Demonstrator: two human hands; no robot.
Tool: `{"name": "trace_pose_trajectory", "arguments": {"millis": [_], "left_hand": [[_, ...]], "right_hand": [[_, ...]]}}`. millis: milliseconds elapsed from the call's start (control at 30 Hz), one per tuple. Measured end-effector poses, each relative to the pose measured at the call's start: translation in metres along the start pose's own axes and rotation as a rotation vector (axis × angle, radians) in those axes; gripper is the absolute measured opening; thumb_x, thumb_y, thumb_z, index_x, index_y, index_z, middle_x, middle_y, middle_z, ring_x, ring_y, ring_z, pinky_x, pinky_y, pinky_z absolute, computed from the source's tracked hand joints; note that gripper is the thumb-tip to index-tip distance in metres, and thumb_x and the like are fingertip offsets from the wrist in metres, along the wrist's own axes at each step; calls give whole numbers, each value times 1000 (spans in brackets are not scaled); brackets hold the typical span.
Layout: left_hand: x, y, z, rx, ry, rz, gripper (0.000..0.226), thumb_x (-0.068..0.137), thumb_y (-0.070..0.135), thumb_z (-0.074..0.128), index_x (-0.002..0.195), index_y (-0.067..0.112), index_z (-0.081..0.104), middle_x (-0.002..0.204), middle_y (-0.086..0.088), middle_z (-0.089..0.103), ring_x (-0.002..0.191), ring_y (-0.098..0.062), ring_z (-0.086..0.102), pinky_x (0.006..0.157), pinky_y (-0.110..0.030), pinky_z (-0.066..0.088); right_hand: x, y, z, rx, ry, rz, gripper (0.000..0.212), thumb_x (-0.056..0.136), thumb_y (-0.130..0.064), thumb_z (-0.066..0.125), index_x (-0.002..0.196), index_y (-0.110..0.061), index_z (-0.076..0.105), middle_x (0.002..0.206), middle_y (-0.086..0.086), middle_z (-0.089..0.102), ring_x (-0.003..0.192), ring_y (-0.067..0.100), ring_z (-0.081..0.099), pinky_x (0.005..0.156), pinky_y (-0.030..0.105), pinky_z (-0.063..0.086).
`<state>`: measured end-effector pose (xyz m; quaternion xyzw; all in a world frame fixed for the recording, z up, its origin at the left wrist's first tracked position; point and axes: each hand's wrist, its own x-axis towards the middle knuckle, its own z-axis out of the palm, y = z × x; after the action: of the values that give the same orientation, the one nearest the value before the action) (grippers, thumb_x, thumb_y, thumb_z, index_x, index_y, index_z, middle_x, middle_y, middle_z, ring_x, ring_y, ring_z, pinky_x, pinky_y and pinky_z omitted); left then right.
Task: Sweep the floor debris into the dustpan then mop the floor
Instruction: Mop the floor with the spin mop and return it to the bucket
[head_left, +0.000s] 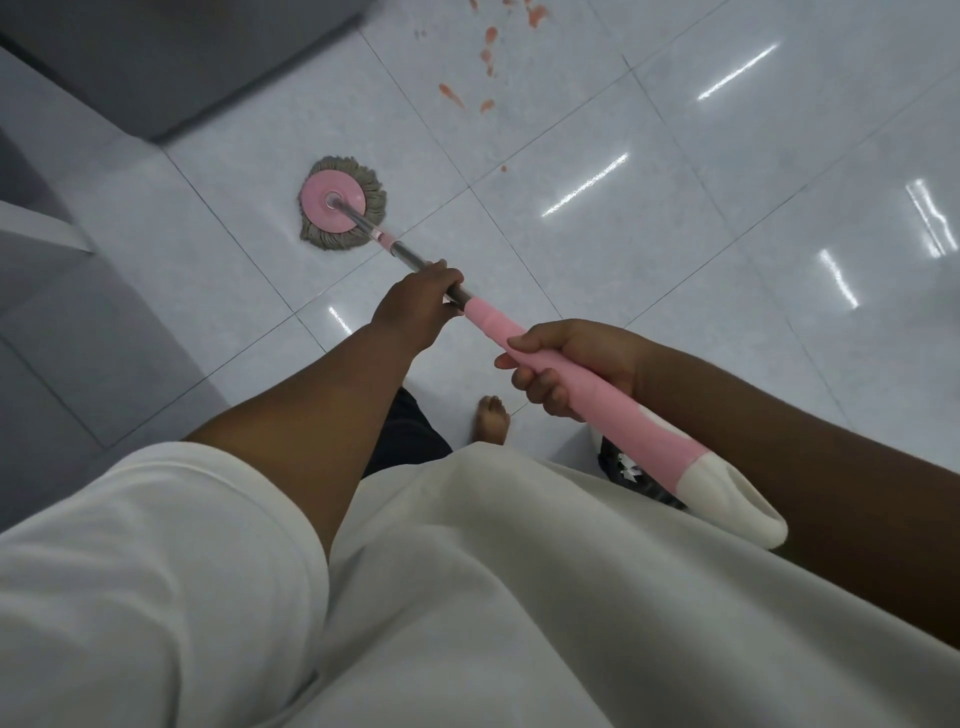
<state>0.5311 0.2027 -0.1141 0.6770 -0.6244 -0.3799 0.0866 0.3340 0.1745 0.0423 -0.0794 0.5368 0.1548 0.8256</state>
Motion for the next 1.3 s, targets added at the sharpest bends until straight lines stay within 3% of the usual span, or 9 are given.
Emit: {"name": "trace_pose_trajectory", "arguments": {"millis": [167, 300, 400, 467, 533, 800, 933, 1067, 1300], "left_hand": [[1, -1, 4, -150, 26, -87, 43, 87, 6, 68, 128, 15, 60, 148, -12, 48, 133, -25, 49, 106, -32, 41], [6, 0, 3, -515, 290, -525, 45, 89, 0, 49, 128, 19, 62, 130, -5, 62, 118, -18, 59, 91, -18, 43], [16, -1, 0, -1326, 322, -995, 37, 96, 26, 53, 127, 6, 55, 118, -10, 62, 97, -25, 65, 83, -36, 57], [17, 4, 0, -1965, 159, -1011, 62, 93, 50, 56, 128, 0, 43, 122, -20, 57, 96, -38, 65, 84, -53, 57], [18, 8, 3, -2191, 72, -942, 75, 92, 61, 50, 134, -1, 39, 129, -26, 55, 100, -45, 64, 79, -58, 55], [29, 24, 15, -2383, 219, -958, 47, 100, 44, 49, 122, 2, 42, 103, -21, 61, 69, -36, 72, 58, -45, 60], [37, 31, 21, -2382, 266, -968, 30, 98, 34, 59, 102, 5, 51, 71, -8, 56, 45, -17, 61, 42, -22, 52], [39, 34, 29, -2446, 158, -919, 42, 100, 43, 50, 72, 12, 45, 40, 3, 42, 27, -8, 42, 31, -12, 36], [48, 44, 32, -2516, 169, -902, 47, 98, 47, 53, 66, 14, 41, 36, 2, 40, 25, -8, 41, 28, -13, 36]], "right_hand": [[3, -2, -1, -1, -7, 23, 13, 95, -23, 47, 92, -11, 51, 56, -1, 48, 37, 6, 42, 34, 16, 39], [3, -3, -3, 9, -3, 23, 12, 95, -22, 47, 92, -11, 51, 56, -1, 48, 36, 6, 42, 33, 17, 38], [4, -1, -3, 4, 7, 20, 13, 96, -23, 47, 92, -11, 50, 56, -1, 46, 36, 6, 41, 33, 16, 37], [5, 0, -2, 9, 6, 17, 13, 96, -23, 46, 92, -11, 50, 55, -1, 46, 36, 6, 41, 33, 16, 37], [5, 0, -2, 15, 5, 14, 13, 96, -22, 46, 93, -11, 50, 55, -1, 46, 36, 6, 41, 33, 16, 37], [9, 1, 0, 48, -20, 1, 11, 96, -21, 46, 95, -10, 49, 56, 1, 46, 35, 7, 41, 33, 16, 37], [9, 0, -4, 62, -31, -3, 11, 95, -22, 47, 97, -11, 49, 58, 1, 49, 36, 7, 42, 34, 17, 38], [9, 2, -10, 46, -17, 1, 17, 94, -24, 51, 102, -9, 52, 62, 4, 54, 41, 11, 49, 38, 19, 44], [12, -8, -24, 100, -85, 10, 25, 87, -26, 53, 101, -6, 55, 66, 3, 52, 45, 10, 47, 38, 20, 43]]}}
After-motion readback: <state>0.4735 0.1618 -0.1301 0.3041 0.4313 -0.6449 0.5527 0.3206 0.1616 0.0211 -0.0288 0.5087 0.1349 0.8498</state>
